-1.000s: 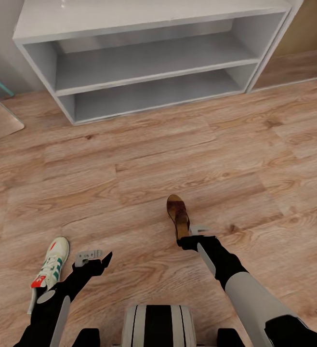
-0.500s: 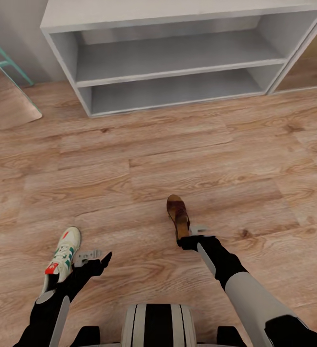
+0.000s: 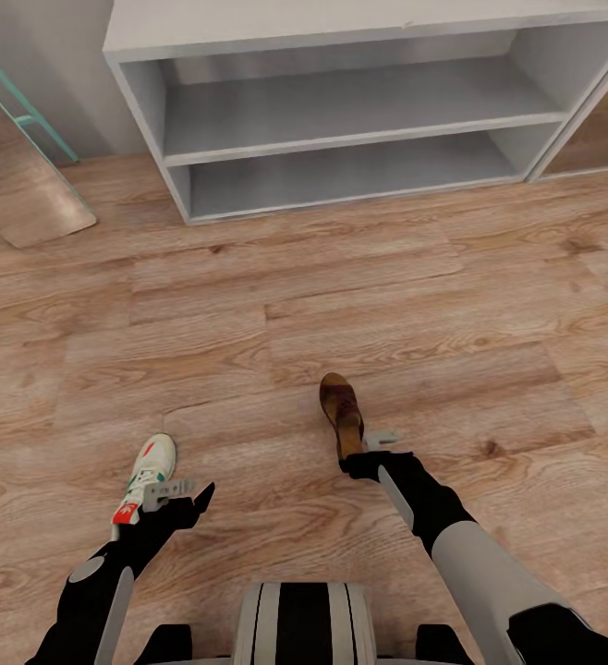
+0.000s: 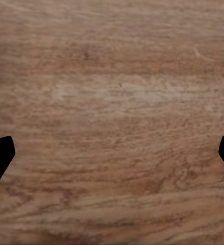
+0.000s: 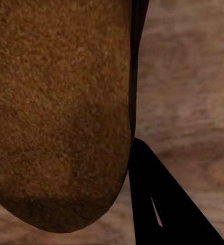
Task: Pick up the two gym shoes and the two sandals from the corridor floor and place them onto the hallstand (shoe rack) in the corridor, making sure they are on the rack and not on the floor. Arrange them so the two gym shoes are next to each other and the two sandals are next to each other.
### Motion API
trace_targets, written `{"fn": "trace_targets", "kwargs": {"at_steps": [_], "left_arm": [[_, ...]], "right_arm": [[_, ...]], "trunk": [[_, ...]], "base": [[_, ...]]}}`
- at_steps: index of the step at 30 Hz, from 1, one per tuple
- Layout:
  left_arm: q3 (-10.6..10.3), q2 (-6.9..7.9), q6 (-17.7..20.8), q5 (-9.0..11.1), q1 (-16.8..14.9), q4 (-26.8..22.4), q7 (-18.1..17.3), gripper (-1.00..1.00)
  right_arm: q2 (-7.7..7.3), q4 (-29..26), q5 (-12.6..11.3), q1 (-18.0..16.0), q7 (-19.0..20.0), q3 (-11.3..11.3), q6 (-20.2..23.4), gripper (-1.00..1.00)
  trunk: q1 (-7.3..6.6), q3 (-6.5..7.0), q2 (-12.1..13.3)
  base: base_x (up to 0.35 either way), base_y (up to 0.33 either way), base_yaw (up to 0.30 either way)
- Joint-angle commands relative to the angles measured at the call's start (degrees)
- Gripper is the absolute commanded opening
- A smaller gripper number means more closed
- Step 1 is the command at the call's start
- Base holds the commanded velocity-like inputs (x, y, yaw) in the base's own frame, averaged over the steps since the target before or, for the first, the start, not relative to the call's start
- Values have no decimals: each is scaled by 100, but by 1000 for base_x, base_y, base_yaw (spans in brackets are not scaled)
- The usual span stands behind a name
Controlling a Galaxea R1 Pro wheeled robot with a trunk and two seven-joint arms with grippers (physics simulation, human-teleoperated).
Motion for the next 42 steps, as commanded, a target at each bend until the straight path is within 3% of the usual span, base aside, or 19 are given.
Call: {"fn": "trace_targets", "kwargs": {"at_steps": [1,14,42], "left_arm": [[0,0,0,0,0,0,0,100],[0,-2,0,0,1,-1,-7,100],[0,-4,0,0,2,0,-1,100]], "right_arm": [[0,0,-23,0,-19,1,0,-100],[0,0,-22,0,-19,1,0,-100],[0,0,-26,0,-19,1,0,-100]], "trunk": [[0,0,0],[0,0,0],[0,0,0]], "base": [[0,31,0],[0,231,0],[-68,10,0]]}}
